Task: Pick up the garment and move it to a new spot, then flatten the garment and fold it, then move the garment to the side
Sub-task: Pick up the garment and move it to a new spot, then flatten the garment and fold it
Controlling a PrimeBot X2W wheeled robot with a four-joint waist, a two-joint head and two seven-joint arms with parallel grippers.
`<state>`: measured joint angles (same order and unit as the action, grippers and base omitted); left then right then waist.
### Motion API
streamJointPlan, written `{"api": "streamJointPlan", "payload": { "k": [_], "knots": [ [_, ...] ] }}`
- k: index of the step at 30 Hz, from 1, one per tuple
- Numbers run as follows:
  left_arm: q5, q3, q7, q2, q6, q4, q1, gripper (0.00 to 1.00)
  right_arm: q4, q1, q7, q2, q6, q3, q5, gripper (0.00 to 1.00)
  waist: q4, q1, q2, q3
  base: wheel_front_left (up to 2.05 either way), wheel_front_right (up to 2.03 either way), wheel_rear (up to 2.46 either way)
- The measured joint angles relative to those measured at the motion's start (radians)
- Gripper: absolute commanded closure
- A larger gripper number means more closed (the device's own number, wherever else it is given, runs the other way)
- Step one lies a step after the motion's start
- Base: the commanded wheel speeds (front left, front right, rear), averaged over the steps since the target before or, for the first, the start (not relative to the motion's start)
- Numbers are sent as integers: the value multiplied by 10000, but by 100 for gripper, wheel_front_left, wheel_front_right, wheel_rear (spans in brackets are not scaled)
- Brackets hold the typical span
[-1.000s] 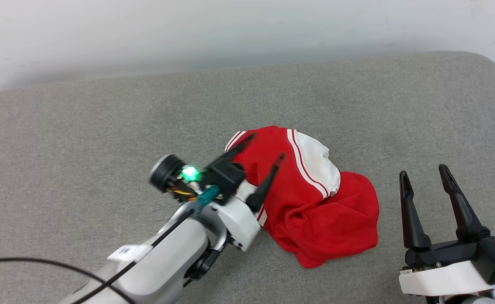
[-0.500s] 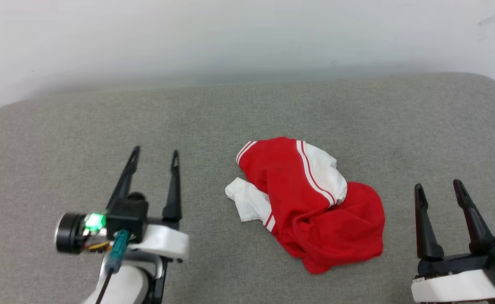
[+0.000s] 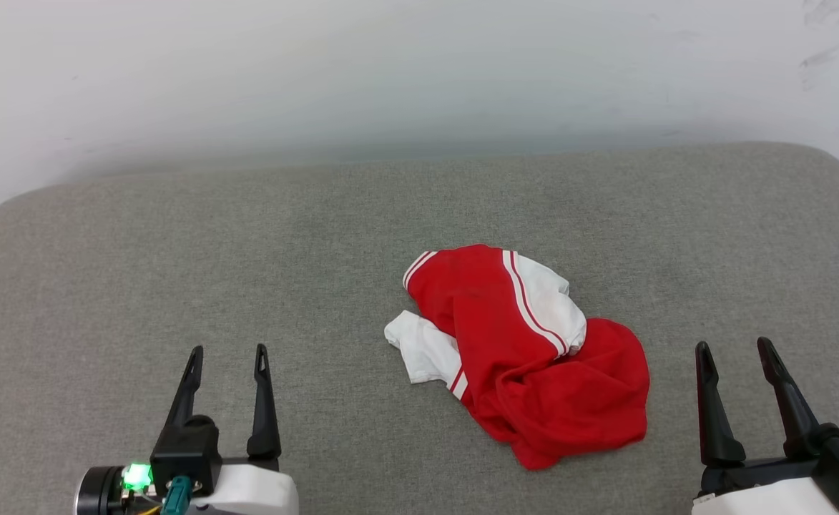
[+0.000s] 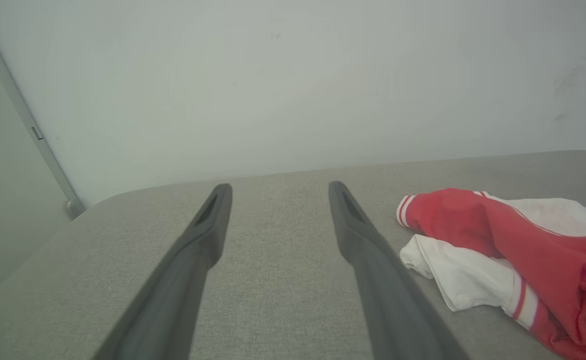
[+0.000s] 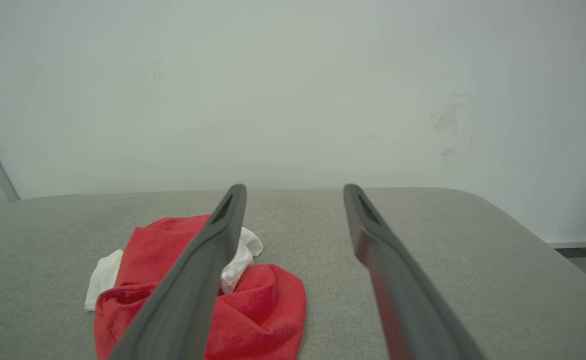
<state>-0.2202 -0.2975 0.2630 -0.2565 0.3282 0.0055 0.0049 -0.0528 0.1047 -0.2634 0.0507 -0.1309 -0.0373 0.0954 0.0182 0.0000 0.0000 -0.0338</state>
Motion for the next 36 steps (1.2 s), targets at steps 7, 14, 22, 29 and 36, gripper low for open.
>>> {"api": "streamJointPlan", "payload": {
  "k": [7, 14, 22, 29, 36],
  "knots": [
    [589, 834, 0, 610, -809, -52, 660, 0, 119, 261, -2, 0, 0, 92, 221, 0, 42, 0, 0, 158, 0, 0, 0],
    [1053, 1448, 0, 1126, -1331, -29, 1023, 0, 138, 439, 0, 0, 0, 102, 362, 0, 31, 0, 0, 260, 0, 0, 0],
    [1319, 1933, 0, 1473, -1791, 79, 1156, 0, 150, 481, -2, 0, 0, 119, 435, 0, -27, 0, 0, 305, 0, 0, 0],
    [1480, 2190, 0, 1697, -2034, 115, 1267, 0, 159, 483, -2, 0, 0, 144, 447, 0, -39, 0, 0, 325, 0, 0, 0],
    [1459, 2311, 0, 1728, -2614, 573, 781, 0, 144, 466, -2, 0, 0, 180, 410, 0, -30, 1, 0, 246, 0, 0, 0]
  ]
}}
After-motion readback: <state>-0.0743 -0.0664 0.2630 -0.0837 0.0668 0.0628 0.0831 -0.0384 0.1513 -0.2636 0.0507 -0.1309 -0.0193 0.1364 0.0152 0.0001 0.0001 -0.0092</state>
